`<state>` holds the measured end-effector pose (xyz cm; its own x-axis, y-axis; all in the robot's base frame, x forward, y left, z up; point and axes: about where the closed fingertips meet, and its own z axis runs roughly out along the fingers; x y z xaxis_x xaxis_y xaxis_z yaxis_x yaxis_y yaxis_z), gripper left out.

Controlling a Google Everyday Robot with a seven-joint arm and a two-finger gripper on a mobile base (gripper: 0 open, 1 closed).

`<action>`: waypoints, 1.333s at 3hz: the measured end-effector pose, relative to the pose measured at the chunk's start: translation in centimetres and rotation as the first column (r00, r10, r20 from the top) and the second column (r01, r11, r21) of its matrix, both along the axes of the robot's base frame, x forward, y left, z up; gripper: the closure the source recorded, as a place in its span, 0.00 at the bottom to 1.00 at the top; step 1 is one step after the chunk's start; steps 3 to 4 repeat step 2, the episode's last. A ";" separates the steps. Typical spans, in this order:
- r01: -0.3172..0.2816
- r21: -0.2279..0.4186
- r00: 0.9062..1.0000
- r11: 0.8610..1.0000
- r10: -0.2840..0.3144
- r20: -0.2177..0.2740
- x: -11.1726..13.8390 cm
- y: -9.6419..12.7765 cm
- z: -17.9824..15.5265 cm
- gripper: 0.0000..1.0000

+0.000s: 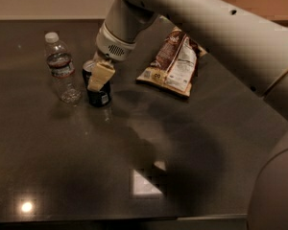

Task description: Move pepsi can near water bottle

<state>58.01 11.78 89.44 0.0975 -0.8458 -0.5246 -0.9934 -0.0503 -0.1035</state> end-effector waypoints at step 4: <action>0.003 0.030 1.000 1.000 -0.003 -0.005 0.6 0.3 0.0 0.00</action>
Offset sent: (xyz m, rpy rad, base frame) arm 0.0119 0.0015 0.0020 0.0524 0.0041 -0.0118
